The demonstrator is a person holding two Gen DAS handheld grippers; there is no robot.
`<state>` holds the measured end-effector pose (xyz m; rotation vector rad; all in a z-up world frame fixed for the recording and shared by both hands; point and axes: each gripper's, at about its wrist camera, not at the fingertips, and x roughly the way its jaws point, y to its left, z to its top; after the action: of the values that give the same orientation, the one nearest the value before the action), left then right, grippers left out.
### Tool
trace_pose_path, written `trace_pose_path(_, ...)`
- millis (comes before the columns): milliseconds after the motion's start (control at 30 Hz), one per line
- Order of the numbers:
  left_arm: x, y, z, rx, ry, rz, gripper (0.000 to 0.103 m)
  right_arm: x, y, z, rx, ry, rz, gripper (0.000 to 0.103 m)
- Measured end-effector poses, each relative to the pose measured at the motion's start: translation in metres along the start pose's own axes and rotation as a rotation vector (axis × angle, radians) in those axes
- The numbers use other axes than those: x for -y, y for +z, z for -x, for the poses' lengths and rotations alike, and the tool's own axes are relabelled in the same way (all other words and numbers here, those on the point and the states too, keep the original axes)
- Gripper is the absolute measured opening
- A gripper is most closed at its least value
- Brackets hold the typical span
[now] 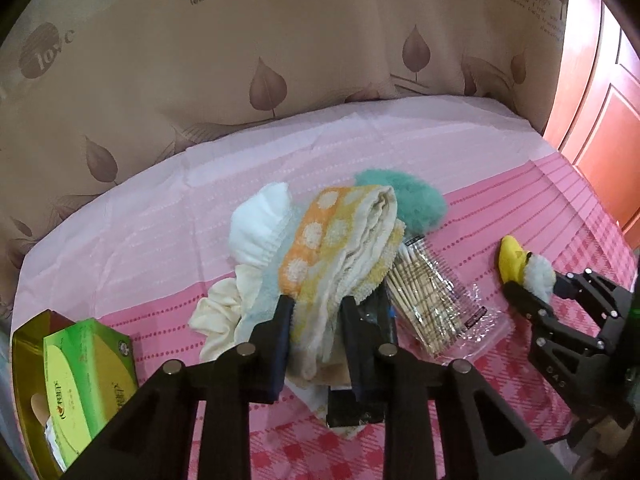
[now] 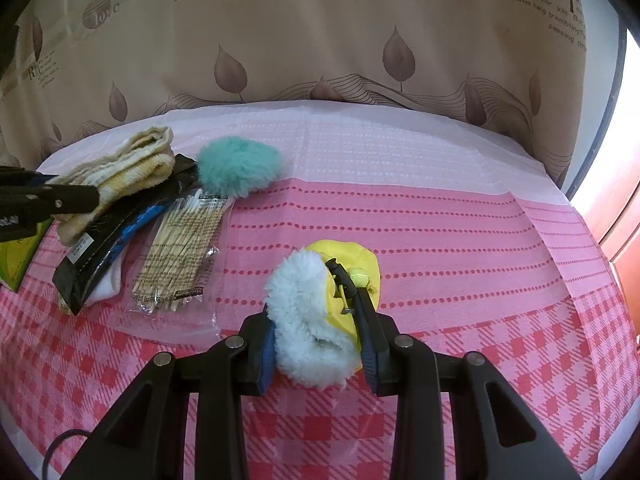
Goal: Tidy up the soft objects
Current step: 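Grasp the orange-dotted towel with the left gripper while the right gripper holds the slipper, then carry the towel into the gold tin and open the left gripper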
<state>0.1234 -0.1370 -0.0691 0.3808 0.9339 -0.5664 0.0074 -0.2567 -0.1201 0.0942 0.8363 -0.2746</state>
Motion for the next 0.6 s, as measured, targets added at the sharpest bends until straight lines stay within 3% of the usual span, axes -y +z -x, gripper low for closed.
trace_pose_path(367,-0.017,-0.001,0.036,0.042,-0.012,0.067,0.024,0.0,0.0,0.0,-0.001,0.0,0.0,0.032)
trace_pose_path(600,-0.047,-0.008,0.061,0.064,0.043,0.126,0.024,0.0,0.0,0.0,-0.001,-0.001,0.001,0.032)
